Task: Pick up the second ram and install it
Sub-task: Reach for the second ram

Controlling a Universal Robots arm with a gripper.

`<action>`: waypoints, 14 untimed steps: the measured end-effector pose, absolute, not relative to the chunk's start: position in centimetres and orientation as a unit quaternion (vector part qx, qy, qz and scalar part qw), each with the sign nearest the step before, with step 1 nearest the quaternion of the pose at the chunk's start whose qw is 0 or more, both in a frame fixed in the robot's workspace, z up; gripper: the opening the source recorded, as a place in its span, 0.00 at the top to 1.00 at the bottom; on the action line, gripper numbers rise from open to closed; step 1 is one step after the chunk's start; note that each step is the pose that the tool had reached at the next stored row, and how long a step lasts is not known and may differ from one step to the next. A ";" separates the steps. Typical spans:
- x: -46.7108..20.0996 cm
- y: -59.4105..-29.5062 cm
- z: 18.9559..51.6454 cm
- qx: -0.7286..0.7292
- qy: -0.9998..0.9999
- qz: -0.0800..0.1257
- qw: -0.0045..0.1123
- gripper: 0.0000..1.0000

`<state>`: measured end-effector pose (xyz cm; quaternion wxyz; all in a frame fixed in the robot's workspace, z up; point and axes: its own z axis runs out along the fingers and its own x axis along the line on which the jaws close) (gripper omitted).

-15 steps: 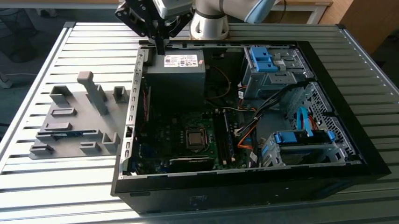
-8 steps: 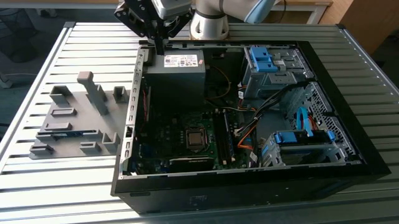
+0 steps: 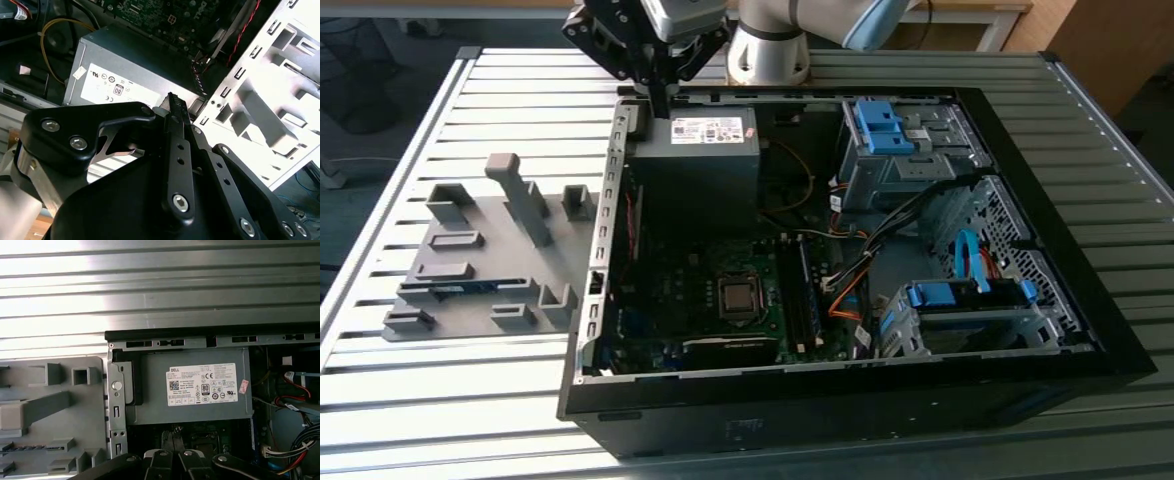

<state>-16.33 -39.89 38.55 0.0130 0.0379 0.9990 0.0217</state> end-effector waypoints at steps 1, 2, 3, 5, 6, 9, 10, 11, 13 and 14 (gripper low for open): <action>-16.3 -39.9 38.5 0.038 0.999 0.022 0.013 0.89; -16.4 -39.9 38.5 0.038 0.999 0.022 0.013 0.89; -16.4 -39.9 38.5 0.038 0.999 0.022 0.013 0.89; -16.5 -39.9 38.5 0.038 0.999 0.022 0.013 0.89; -16.5 -39.9 38.5 0.038 0.999 0.022 0.013 0.89; -16.6 -39.9 38.5 0.038 0.999 0.022 0.013 0.89; -16.7 -39.9 38.5 0.038 0.999 0.022 0.013 0.89; -16.7 -39.9 38.5 0.038 0.999 0.022 0.013 0.89; -16.8 -39.9 38.5 0.038 0.999 0.022 0.013 0.89; -16.9 -39.9 38.4 0.038 0.999 0.022 0.013 0.89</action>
